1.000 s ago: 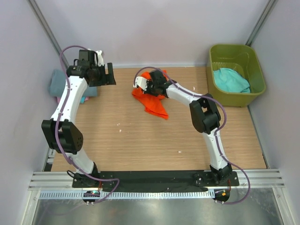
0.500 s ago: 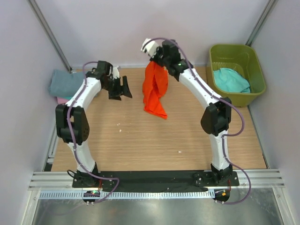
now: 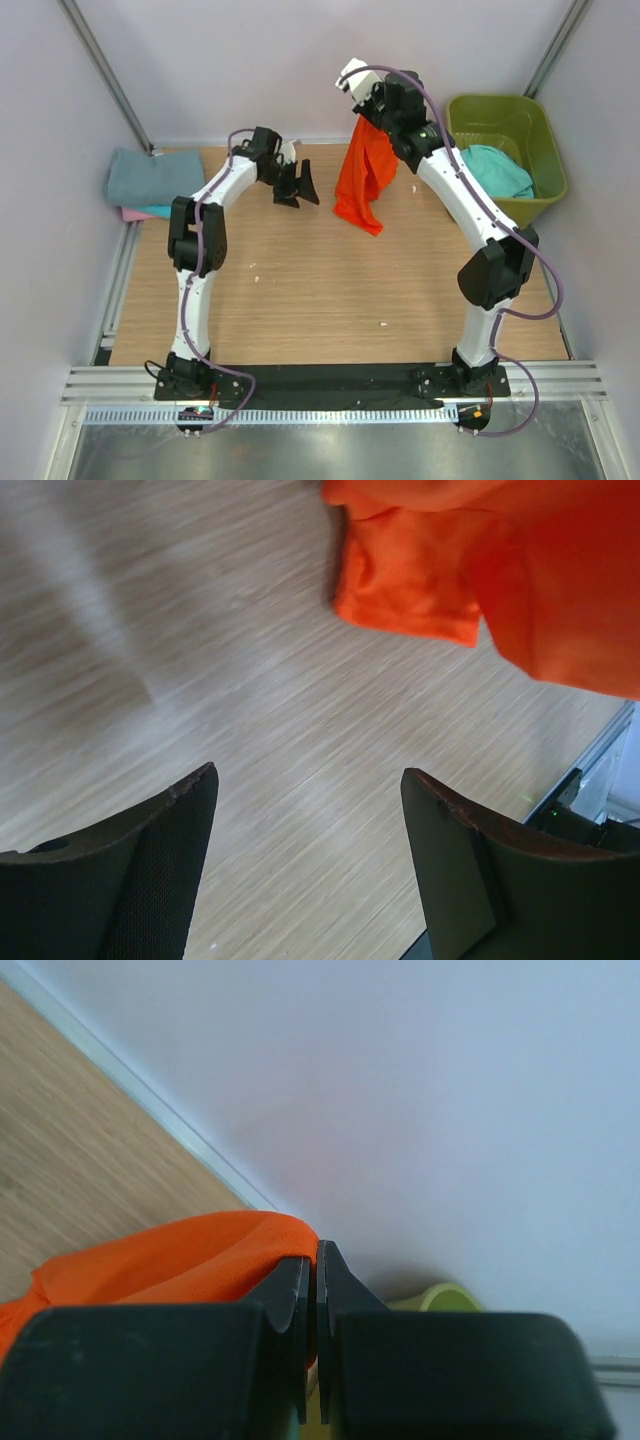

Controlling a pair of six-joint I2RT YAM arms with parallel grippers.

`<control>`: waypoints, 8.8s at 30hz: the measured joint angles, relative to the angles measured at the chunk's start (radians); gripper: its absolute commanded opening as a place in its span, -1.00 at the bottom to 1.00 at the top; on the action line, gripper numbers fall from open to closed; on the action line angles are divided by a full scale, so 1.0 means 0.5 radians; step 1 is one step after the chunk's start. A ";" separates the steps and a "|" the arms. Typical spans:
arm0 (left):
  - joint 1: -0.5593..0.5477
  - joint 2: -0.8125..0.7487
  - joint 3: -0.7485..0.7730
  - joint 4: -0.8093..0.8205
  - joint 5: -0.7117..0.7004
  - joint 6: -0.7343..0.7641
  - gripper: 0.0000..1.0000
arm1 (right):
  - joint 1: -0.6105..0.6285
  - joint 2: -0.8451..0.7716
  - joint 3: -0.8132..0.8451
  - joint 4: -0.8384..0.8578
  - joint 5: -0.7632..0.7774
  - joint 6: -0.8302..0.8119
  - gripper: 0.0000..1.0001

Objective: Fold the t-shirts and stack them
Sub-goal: Flatten the tshirt out

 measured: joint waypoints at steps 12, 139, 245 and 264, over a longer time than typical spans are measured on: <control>-0.124 0.589 0.587 0.258 0.248 -0.040 0.44 | -0.042 -0.021 -0.150 -0.105 0.076 -0.032 -0.98; 0.472 -0.652 -0.990 -0.393 -0.272 0.902 -0.10 | -0.022 -0.821 -2.495 -0.013 -0.504 -0.385 -0.73; 0.494 -2.241 0.587 -0.469 -0.372 0.887 -1.00 | -0.466 -1.577 0.381 -1.013 -0.386 0.462 -0.98; 0.494 -2.062 -0.936 -0.350 -0.531 0.970 -1.00 | -0.481 -1.238 -1.080 -0.539 -0.561 0.499 -0.97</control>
